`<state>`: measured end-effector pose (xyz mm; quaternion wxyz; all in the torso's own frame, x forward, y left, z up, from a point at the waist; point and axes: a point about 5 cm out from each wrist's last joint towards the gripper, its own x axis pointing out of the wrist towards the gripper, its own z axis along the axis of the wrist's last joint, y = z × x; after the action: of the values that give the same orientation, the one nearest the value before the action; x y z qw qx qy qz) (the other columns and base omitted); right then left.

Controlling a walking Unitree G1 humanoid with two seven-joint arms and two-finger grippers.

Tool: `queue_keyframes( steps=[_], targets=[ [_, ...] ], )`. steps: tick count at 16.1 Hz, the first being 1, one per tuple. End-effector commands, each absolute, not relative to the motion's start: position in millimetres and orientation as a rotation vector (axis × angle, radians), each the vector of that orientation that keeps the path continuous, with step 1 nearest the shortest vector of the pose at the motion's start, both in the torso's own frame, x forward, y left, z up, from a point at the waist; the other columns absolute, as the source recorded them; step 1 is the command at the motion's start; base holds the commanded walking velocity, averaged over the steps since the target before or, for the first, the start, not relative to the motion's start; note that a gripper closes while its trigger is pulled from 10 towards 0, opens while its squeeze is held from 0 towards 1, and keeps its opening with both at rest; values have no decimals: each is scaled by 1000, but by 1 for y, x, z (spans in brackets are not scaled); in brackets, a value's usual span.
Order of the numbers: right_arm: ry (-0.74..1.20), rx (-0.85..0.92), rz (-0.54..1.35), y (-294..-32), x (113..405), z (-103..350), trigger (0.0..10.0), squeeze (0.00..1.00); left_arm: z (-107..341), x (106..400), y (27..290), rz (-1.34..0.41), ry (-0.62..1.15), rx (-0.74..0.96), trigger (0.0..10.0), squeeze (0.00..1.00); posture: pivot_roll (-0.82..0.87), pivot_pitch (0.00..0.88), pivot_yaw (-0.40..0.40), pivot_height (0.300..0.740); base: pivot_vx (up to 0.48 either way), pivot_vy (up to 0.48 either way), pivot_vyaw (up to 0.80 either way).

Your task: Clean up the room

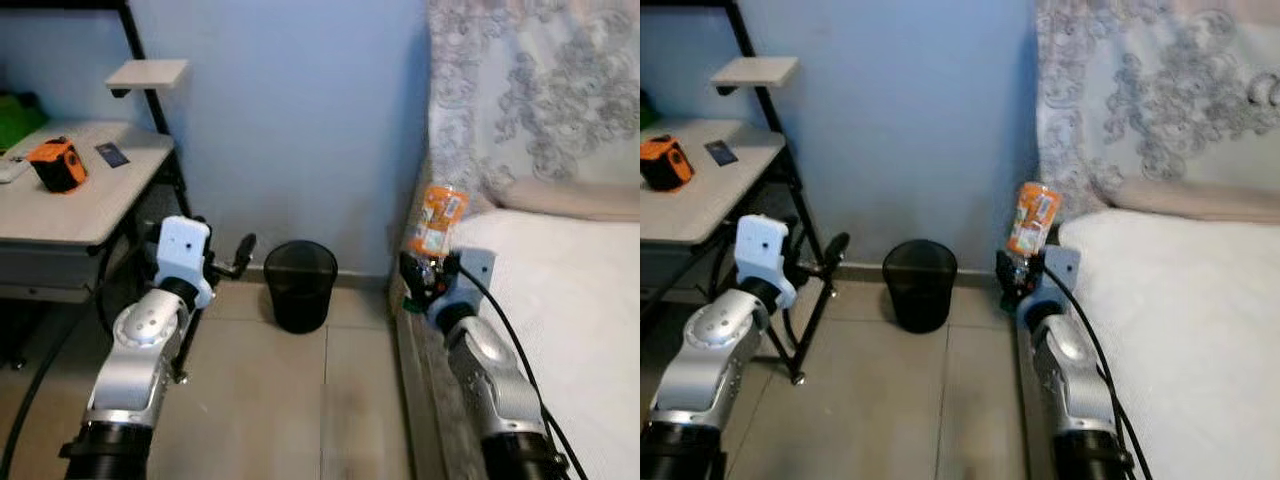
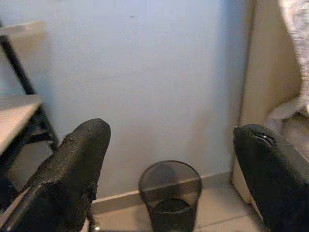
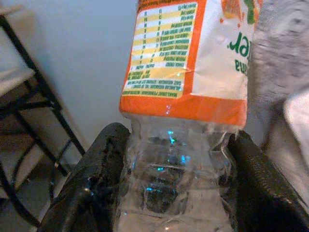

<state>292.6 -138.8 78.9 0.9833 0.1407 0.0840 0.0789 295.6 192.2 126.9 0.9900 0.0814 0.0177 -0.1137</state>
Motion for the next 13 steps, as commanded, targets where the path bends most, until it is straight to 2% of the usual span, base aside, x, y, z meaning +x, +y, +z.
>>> queue_keyframes(
  steps=[1, 4, 13],
  targets=[
    [152, 292, 191, -130, 295, 86, 10000, 0, 128, 295, 197, -213, 38, 180, 10000, 0, 29, 0, 8, 740, 300, 0, 0],
    [156, 220, 167, -134, 296, 84, 10000, 0, 128, 296, 196, -223, 43, 190, 10000, 0, 31, 0, 3, 740, 300, 0, 0],
    [149, 176, 127, -137, 300, 84, 10000, 0, 125, 297, 194, -236, 66, 206, 10000, 0, 28, 0, 6, 740, 300, 0, 0]
  ],
)
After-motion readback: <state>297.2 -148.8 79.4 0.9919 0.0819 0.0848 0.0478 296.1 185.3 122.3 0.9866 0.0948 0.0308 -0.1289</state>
